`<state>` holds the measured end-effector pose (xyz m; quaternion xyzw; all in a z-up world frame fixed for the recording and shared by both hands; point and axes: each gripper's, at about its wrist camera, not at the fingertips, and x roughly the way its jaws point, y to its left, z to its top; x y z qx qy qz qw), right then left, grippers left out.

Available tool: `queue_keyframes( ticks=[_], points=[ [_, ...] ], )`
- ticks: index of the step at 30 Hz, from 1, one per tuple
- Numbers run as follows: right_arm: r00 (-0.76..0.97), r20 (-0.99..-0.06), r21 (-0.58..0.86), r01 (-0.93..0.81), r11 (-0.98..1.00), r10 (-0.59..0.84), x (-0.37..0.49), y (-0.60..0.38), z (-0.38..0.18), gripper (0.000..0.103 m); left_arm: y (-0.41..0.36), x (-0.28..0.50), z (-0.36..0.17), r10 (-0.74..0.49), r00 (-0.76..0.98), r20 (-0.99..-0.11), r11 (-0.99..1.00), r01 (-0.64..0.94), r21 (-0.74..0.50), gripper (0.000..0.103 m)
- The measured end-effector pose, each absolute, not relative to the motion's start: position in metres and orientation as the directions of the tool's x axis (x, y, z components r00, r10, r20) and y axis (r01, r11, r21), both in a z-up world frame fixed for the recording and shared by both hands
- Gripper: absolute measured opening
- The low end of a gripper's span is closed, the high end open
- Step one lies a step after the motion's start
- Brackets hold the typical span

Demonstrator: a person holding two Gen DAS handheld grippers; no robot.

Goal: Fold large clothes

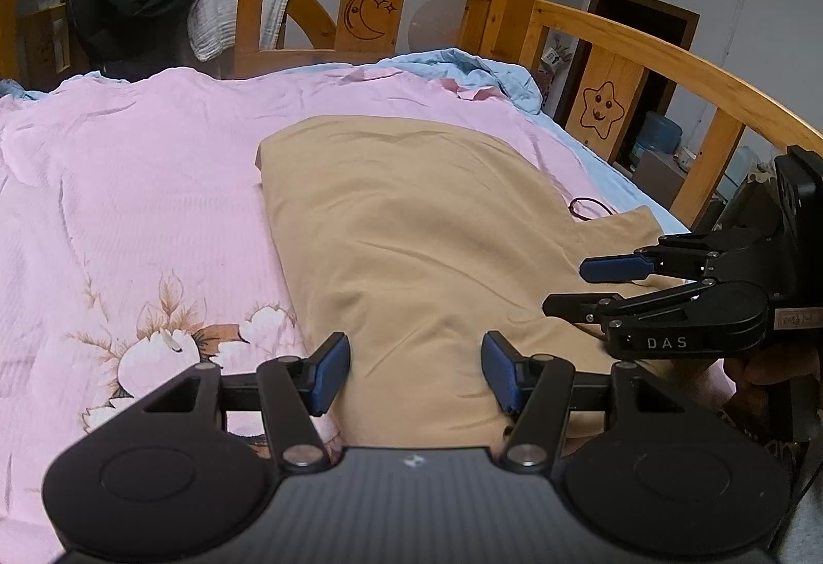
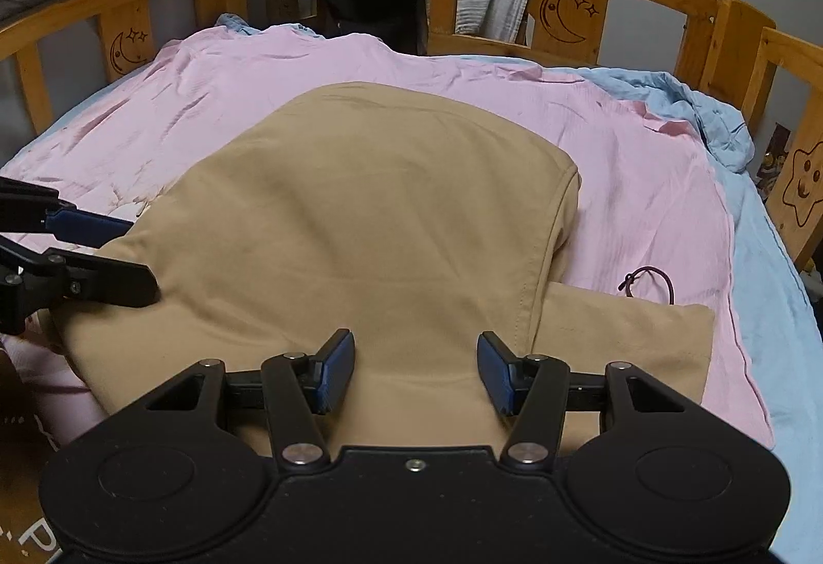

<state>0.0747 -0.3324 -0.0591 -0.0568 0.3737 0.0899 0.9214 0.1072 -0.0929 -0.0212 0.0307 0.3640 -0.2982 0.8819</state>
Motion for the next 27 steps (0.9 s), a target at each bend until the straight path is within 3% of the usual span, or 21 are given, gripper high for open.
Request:
queue_keyframes(
  ticks=[13,27],
  points=[
    [0.709,-0.693,-0.029,-0.204,0.979,0.127,0.0747,-0.3332,-0.0596,0.055,-0.0952,0.1060,-0.0229,-0.498,0.562,-0.660,0.826,0.539,-0.164,0.061],
    [0.723,-0.677,-0.002,-0.191,0.982,0.139,0.0722,-0.3390,-0.0586,0.056,-0.0876,0.1141,-0.0217,-0.497,0.542,-0.678,0.840,0.496,-0.219,0.069]
  ],
)
